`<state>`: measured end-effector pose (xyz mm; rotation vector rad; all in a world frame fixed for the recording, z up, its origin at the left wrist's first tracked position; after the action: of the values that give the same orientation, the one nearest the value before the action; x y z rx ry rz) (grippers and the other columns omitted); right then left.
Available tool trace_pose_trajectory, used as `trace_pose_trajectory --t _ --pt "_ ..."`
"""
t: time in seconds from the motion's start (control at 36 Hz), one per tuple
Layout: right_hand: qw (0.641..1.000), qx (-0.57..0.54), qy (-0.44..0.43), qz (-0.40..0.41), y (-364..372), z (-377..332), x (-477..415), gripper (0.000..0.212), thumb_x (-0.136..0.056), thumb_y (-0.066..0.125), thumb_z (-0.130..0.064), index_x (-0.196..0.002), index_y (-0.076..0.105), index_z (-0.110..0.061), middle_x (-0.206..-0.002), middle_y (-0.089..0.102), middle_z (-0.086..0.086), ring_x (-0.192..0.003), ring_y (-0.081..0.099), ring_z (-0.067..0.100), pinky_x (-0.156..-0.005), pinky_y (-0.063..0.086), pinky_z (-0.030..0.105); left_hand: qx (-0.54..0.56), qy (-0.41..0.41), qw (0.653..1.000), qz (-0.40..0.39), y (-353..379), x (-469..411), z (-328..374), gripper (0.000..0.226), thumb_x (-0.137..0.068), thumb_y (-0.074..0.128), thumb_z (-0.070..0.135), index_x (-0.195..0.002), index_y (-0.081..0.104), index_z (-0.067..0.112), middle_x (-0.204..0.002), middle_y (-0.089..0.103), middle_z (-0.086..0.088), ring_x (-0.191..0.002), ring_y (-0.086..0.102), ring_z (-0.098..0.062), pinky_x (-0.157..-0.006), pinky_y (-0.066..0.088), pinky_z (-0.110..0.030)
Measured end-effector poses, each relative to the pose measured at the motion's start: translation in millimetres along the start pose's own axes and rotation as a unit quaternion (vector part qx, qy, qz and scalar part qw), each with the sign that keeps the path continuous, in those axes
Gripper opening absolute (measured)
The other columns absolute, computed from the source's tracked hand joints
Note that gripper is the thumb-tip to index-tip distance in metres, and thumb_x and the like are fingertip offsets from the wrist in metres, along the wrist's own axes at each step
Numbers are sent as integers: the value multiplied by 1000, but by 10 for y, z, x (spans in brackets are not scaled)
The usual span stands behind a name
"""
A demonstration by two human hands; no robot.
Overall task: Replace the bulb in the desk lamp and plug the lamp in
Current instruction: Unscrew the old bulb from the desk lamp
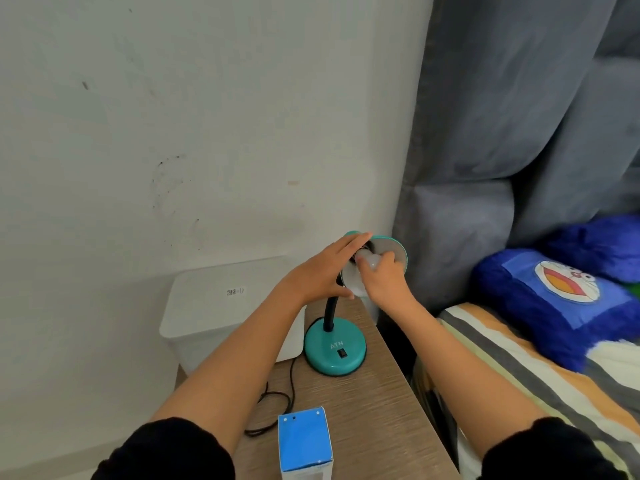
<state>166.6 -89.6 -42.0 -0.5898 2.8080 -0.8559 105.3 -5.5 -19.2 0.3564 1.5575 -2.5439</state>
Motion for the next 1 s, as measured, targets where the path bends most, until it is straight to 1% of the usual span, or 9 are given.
trace_pose_trajectory --t 0.11,0.17,0.31,0.39,0.56,0.61,0.67,0.83,1.0 --pt "994 80 -73 21 -49 -65 12 68 -82 68 -25 -136 33 -5 -138 35 20 -130 34 34 -104 36 40 6 0 1000 4 -19 13 -23 109 -68 81 16 -147 7 31 -154 18 3 -140 23 -12 -113 29 -31" --pt "994 49 -85 41 -75 -43 23 67 -80 71 -22 -135 35 -7 -137 36 18 -130 34 32 -103 37 39 8 -3 1000 5 -8 20 -23 108 -69 81 16 -147 7 32 -155 18 4 -140 23 -12 -113 29 -30" --pt "993 -105 0 45 23 58 20 59 -91 51 -38 -135 30 -4 -140 32 21 -123 41 36 -102 40 45 19 -5 1000 16 5 24 6 103 -72 78 14 -147 10 28 -155 18 3 -140 23 -13 -109 26 -22" --pt "992 -115 26 33 83 95 12 59 -90 49 -44 -133 32 -6 -135 40 21 -118 46 36 -98 43 49 30 -6 999 19 -13 39 5 99 -74 76 14 -147 11 26 -155 19 3 -139 23 -11 -105 22 -15" --pt "984 76 -130 91 -69 -48 82 65 -71 76 -23 -129 46 -14 -129 46 11 -123 37 27 -89 27 21 36 -8 999 16 1 52 -19 103 -71 79 14 -147 11 31 -154 20 6 -139 23 -9 -107 27 -21" --pt "978 94 -159 96 -69 -61 91 62 -76 72 -23 -130 43 -14 -132 44 10 -126 35 26 -92 26 22 31 -7 999 19 -2 52 -19 104 -71 79 15 -147 10 32 -154 19 6 -139 23 -10 -107 27 -20" --pt "977 86 -171 93 -54 -78 113 58 -84 64 -26 -133 39 -10 -134 39 13 -127 35 29 -104 31 33 30 -5 999 20 -8 47 -14 104 -71 79 14 -147 10 31 -154 19 5 -139 24 -10 -106 26 -19" --pt "995 -23 -76 56 11 8 101 52 -94 45 -40 -128 34 -3 -128 37 21 -116 45 37 -97 44 46 29 -3 999 18 -21 48 4 103 -71 78 13 -147 11 29 -154 20 5 -138 24 -10 -106 25 -18" --pt "993 -57 -65 84 -91 63 106 67 -76 73 -23 -132 41 -6 -130 50 15 -120 49 29 -94 44 35 39 -5 999 17 -18 48 -24 105 -71 79 14 -147 9 32 -154 19 6 -139 22 -8 -108 23 -19"
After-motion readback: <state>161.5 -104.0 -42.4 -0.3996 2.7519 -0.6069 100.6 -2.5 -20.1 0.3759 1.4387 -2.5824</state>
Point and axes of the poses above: each hand's wrist, its own x-axis away from the middle knuckle, its own y-axis out of the palm, z = x × y, the point moved 8 cm from there along -x, towards the middle knuckle
